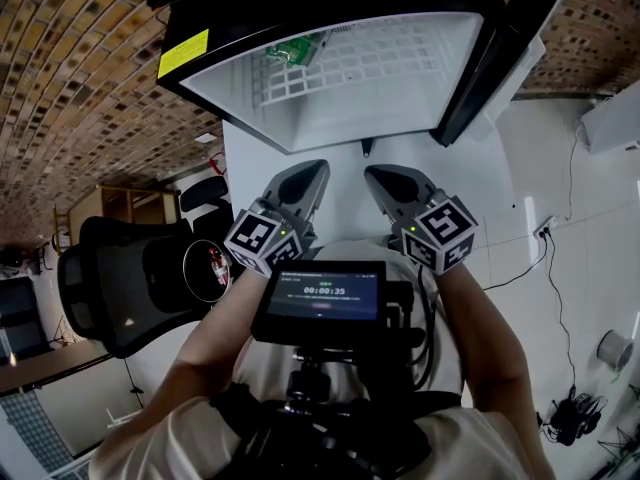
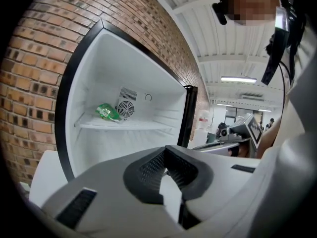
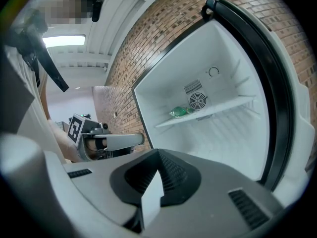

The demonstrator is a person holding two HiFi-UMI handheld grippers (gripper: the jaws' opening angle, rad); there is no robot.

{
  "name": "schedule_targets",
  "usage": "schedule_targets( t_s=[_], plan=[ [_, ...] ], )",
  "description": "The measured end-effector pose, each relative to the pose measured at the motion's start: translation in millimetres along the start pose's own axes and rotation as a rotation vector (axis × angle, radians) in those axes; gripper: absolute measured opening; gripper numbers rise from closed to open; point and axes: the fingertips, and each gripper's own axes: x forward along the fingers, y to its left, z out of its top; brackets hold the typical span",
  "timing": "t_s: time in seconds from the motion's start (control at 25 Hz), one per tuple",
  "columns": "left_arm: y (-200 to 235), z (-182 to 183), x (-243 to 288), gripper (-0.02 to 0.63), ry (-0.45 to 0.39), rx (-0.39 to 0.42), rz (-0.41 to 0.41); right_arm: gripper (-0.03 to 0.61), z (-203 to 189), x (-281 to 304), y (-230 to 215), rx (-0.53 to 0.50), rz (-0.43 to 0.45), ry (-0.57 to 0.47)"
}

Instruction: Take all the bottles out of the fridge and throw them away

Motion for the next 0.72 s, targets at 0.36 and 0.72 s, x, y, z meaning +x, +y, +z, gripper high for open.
schedule_targets(
  t_s=[0.36, 0.72],
  plan=[
    [8.1, -2.5, -2.1, 0.006, 0.003, 0.015, 0.034, 0.003, -2.2, 0.1, 0.4, 0.005, -0.002, 0.0],
    [9.1, 12.6, 1.9, 0.008, 0.029, 0.091, 0.078, 0.003, -3.9, 3.1, 0.6, 0.006, 0.014, 0.005]
  ],
)
